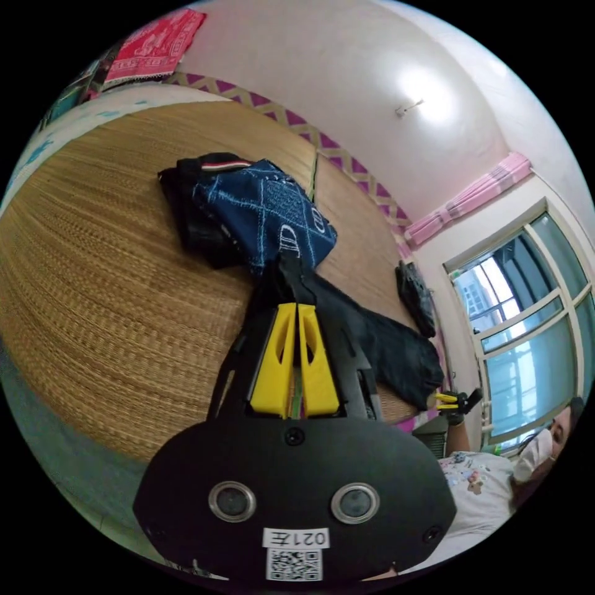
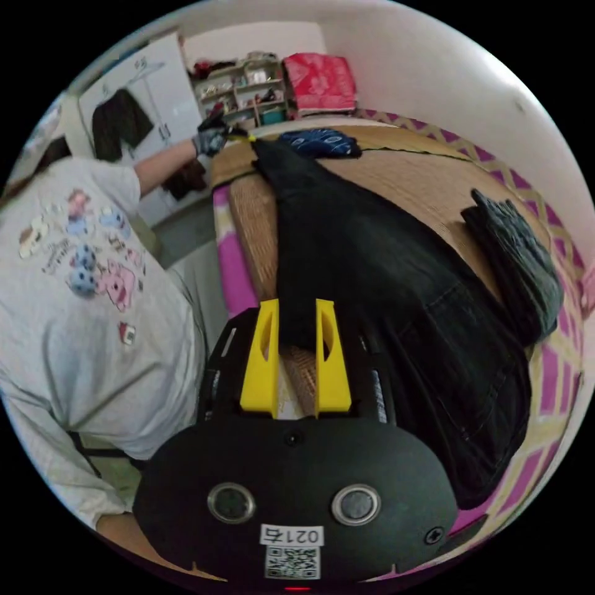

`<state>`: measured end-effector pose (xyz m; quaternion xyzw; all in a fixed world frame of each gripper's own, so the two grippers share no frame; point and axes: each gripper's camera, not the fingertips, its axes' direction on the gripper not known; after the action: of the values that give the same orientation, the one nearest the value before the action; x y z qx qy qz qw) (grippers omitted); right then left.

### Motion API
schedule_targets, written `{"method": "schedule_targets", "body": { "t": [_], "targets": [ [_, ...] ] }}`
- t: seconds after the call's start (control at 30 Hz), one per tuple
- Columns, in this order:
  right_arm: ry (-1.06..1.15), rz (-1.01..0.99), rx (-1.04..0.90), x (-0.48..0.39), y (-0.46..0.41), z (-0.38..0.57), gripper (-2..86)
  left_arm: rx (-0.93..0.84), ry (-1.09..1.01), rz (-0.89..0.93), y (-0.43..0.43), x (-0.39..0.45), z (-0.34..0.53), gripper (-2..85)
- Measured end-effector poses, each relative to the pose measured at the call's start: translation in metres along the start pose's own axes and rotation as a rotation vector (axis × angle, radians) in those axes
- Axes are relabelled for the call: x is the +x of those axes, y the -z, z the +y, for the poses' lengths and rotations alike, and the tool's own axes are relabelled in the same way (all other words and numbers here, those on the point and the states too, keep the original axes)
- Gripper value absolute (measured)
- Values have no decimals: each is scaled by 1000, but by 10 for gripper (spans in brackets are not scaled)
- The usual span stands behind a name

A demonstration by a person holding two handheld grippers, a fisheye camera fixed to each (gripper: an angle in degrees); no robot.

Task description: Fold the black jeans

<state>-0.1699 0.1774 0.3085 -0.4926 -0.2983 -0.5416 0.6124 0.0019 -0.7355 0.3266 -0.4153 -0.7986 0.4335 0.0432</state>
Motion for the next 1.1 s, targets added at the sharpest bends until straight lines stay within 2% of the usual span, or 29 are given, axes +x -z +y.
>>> {"method": "schedule_targets", "body": {
  "t": [0.13, 0.33, 0.43, 0.53, 0.6, 0.7, 0.77, 0.97, 1.1],
  "targets": [
    [-7, 113, -125, -20, -58, -1, 70, -124, 44, -96, -39, -28, -1, -10],
    [-120, 49, -48, -16, -67, 11, 72, -88, 62, -89, -54, -54, 7, -9],
    [-130, 67, -38, -22, -72, 14, 76, 5, 109, -209, -37, -66, 19, -6],
    [-162, 61, -20, -24, -74, 19, 77, 69, 87, 38, -23, -71, 37, 5],
    [-178, 54, -2, -23, -76, 22, 77, 30, 107, 191, -33, -68, 51, 70],
    [-207, 30, 28, -19, -77, 28, 77, -32, 151, 162, -56, -55, 66, 126],
    [-229, 8, 46, -15, -77, 33, 78, -18, 193, 133, -66, -50, 74, 131],
    [-250, 7, 63, -15, -75, 44, 81, 79, 336, 67, -87, -44, 87, 112],
    [-254, 22, 76, -15, -72, 52, 82, 152, 382, 101, -108, -44, 98, 74]
  ]
}}
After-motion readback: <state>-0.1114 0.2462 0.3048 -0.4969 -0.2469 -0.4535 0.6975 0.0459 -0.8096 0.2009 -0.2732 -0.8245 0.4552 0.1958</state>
